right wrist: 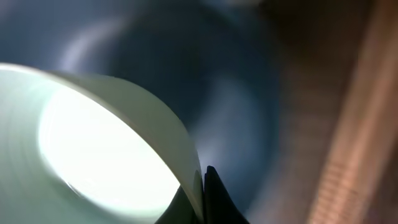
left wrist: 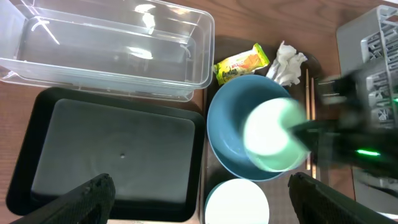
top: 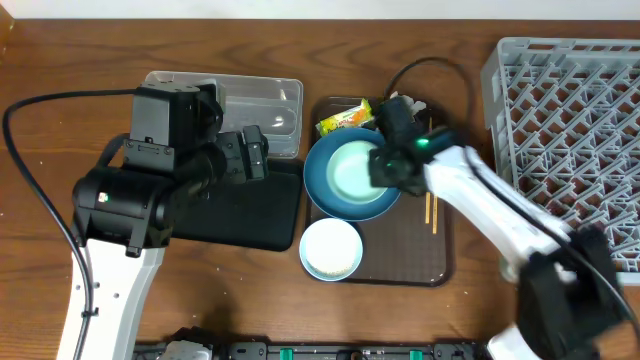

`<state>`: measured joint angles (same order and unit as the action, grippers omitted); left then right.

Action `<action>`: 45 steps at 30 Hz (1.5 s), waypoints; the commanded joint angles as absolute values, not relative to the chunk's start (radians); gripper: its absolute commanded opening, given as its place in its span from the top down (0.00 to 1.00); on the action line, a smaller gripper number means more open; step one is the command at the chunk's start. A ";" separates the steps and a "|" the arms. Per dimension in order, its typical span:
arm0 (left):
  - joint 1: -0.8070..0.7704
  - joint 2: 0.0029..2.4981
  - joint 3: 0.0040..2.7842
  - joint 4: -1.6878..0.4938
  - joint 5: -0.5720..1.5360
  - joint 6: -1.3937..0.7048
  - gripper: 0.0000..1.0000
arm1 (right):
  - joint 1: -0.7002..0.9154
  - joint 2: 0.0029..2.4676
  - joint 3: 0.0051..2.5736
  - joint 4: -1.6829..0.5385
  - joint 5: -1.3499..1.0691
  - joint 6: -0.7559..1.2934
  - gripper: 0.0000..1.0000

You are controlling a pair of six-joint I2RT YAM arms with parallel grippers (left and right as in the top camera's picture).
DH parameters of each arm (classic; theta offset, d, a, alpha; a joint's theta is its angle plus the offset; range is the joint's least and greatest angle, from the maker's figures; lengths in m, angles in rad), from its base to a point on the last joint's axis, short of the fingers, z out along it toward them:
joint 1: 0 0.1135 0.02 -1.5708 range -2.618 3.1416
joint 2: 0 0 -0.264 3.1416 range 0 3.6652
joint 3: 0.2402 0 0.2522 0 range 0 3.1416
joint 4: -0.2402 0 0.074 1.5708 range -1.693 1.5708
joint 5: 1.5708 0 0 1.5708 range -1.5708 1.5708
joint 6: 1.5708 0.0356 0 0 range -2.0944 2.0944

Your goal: Sort waste into correct bins and load items into the dishwasher rack

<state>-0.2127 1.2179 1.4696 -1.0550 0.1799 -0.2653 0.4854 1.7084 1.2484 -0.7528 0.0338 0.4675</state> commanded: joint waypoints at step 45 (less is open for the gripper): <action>-0.208 1.221 1.479 -1.058 0.170 -0.271 0.07 | -0.215 1.916 1.260 -0.196 1.320 -0.228 0.99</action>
<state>-0.2119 1.2179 1.4696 -1.0550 0.1795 -0.2653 -0.2459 1.8740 1.2518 -0.2066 1.2819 -0.1772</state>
